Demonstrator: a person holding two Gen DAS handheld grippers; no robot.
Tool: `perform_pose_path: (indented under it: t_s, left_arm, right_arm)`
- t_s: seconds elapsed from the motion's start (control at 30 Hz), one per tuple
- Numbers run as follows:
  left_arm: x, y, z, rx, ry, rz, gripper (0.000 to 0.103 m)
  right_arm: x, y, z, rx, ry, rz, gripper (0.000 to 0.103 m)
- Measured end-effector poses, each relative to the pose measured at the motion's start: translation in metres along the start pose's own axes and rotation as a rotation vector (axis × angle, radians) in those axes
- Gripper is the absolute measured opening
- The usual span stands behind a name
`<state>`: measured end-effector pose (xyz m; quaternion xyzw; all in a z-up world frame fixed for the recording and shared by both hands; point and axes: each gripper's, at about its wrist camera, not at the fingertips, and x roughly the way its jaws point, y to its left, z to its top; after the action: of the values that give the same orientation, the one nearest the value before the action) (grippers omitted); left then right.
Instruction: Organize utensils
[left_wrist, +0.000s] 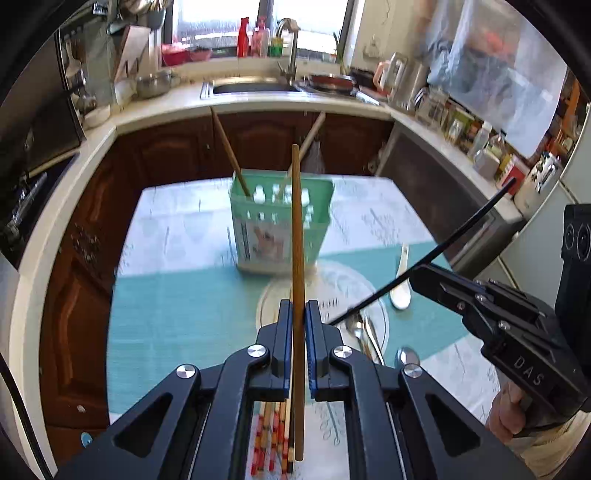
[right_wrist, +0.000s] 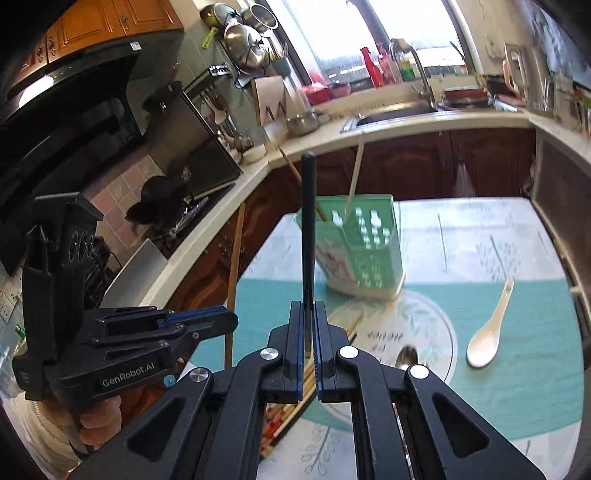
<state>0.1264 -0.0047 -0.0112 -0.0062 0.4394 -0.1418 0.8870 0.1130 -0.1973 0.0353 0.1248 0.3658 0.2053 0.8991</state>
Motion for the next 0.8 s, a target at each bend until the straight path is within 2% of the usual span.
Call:
perform_pose_path:
  t_s: [0.27,0.33,0.47,0.53,0.63,0.8]
  left_arm:
    - [-0.020,0.006,0.085,-0.001,-0.152,0.035,0.004]
    - [-0.023,0.012,0.111,-0.018,-0.210,0.053,0.004]
    - [-0.019,0.025,0.149,-0.064,-0.328,0.067,0.004]
    - [-0.010,0.032,0.164,-0.079,-0.374,0.062,0.004]
    - [0.014,0.044,0.177,-0.118,-0.388,0.048,0.004]
    - [0.051,0.052,0.176,-0.110,-0.430,0.051,0.004]
  right_arm:
    - [-0.010,0.022,0.082,-0.086,-0.059,-0.033,0.003]
    - [-0.007,0.029,0.108,-0.109,-0.078,-0.044,0.000]
    - [0.001,0.041,0.158,-0.132,-0.148,-0.058,0.000]
    - [0.011,0.045,0.184,-0.139,-0.182,-0.062,0.000]
    - [0.037,0.045,0.215,-0.134,-0.194,-0.071,0.000]
    - [0.081,0.032,0.240,-0.093,-0.179,-0.060,0.000]
